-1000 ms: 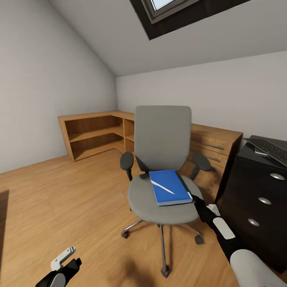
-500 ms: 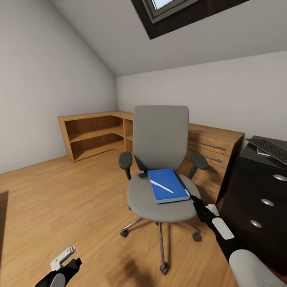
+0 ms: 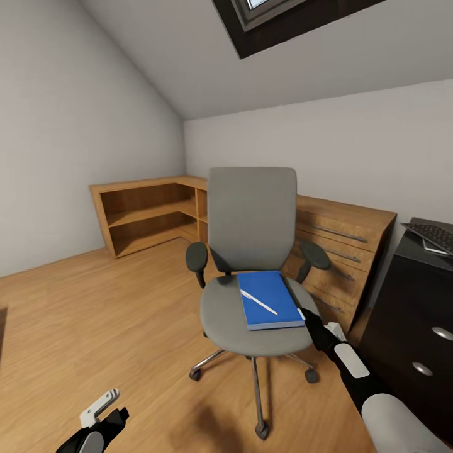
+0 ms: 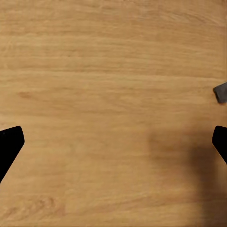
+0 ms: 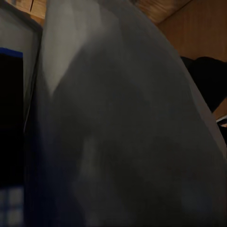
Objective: In the bedroom, organize the workspace by keeping the computer under the desk, ensuring the monitor is on the desk, placing the keyboard on the desk next to the monitor, placing the mouse on the desk next to the keyboard, moving the folder from the swivel chair onto the desk next to the mouse, stacking the notebook on top of the folder with the pen on top of the notebook, and positioning the swivel chair next to the desk.
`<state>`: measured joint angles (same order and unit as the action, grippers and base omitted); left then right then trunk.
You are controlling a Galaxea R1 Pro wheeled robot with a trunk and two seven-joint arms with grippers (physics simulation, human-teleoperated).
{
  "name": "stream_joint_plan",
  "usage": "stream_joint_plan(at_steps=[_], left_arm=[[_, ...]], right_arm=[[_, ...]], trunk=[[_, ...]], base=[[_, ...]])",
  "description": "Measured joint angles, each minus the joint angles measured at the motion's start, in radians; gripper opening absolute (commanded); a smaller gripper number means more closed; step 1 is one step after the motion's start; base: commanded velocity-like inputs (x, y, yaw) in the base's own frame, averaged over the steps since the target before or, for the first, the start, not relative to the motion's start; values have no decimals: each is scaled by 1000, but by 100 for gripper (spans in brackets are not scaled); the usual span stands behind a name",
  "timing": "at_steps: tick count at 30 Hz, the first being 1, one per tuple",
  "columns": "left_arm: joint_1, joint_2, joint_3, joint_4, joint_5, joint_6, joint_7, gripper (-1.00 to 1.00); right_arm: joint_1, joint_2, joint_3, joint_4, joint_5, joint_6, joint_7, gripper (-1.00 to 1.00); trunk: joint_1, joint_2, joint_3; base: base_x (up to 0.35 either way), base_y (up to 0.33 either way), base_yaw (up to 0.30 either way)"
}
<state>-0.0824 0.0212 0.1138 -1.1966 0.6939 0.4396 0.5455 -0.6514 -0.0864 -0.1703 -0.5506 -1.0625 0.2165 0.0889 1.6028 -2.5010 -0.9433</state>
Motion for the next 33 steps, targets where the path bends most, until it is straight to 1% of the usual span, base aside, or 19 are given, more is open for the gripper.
stream_joint_plan(at_steps=[7, 14, 19, 21, 33], left_arm=[[0, 3, 0, 0, 5, 0, -1, 100], [0, 3, 0, 0, 4, 0, -2, 100], [0, 4, 0, 0, 7, 1, -1, 100], [0, 4, 0, 3, 6, 1, -1, 100], [0, 3, 0, 7, 1, 0, -2, 100]], right_arm=[[0, 0, 0, 0, 4, 0, 0, 100], [0, -2, 0, 0, 1, 2, 0, 100], [0, -3, 0, 1, 7, 2, -1, 100], [0, -2, 1, 0, 2, 3, 0, 100], [0, -3, 2, 0, 5, 0, 0, 100]], trunk=[[0, 0, 0], [0, 0, 0], [0, 0, 0], [0, 0, 0], [0, 0, 0]], base=[[13, 89, 0], [2, 20, 0], [0, 142, 0], [0, 71, 0], [-15, 1, 0]])
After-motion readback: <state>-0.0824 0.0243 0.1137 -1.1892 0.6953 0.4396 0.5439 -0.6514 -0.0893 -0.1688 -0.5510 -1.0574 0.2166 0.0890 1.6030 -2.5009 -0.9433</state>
